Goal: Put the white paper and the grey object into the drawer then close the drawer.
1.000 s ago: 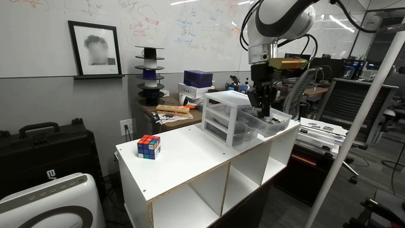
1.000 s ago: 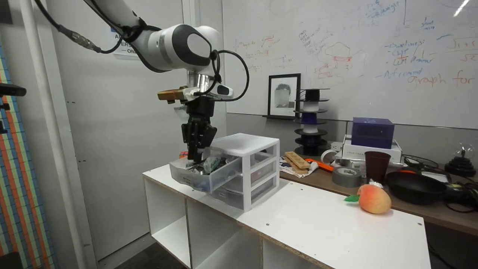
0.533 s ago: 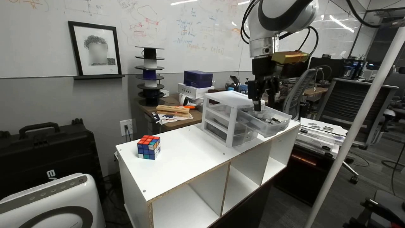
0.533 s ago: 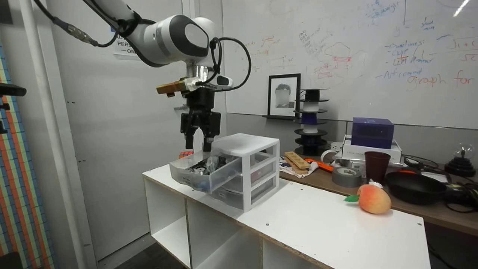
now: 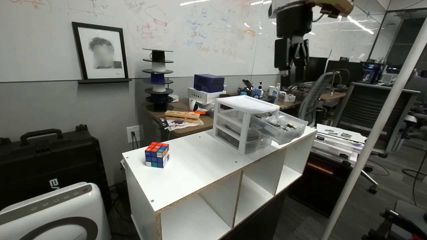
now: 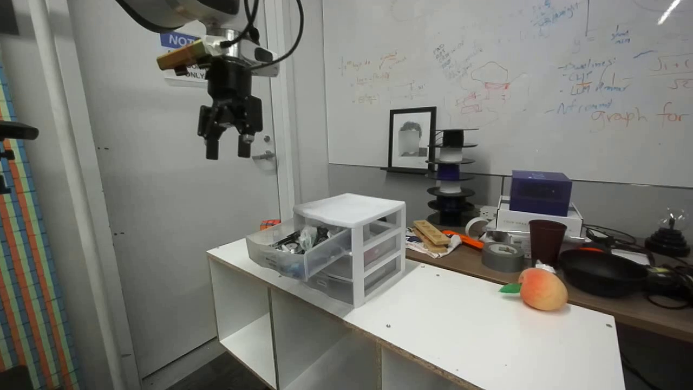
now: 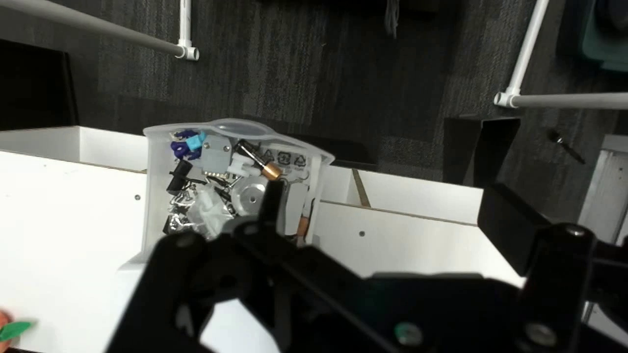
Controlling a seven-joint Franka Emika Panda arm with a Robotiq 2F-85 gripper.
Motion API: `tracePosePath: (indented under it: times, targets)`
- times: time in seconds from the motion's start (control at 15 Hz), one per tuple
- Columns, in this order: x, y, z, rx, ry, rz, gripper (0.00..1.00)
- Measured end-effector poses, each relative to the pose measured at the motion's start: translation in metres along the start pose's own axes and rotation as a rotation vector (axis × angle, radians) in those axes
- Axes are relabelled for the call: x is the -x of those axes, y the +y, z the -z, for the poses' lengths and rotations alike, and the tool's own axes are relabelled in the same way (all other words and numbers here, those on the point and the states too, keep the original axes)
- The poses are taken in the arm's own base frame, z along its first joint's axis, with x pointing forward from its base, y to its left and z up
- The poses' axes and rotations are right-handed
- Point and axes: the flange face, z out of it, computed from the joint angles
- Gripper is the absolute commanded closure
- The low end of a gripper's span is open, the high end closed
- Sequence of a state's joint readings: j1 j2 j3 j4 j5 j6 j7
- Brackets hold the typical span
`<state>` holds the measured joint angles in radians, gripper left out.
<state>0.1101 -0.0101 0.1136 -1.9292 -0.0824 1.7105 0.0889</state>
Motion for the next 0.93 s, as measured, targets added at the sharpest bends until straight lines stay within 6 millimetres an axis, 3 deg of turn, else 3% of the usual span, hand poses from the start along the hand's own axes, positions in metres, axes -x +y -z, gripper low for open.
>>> tracePosePath:
  times: [0.13, 0.33, 0.67, 0.93]
  targets:
    - [0.021, -0.016, 0.009, 0.011, 0.013, 0.028, 0.0]
    - [0.047, -0.025, -0.003, 0.025, 0.006, 0.046, 0.0]
    - [0.08, -0.022, -0.064, 0.033, 0.0, 0.047, 0.0]
    - [0.094, -0.006, -0.114, 0.013, 0.037, 0.052, 0.0]
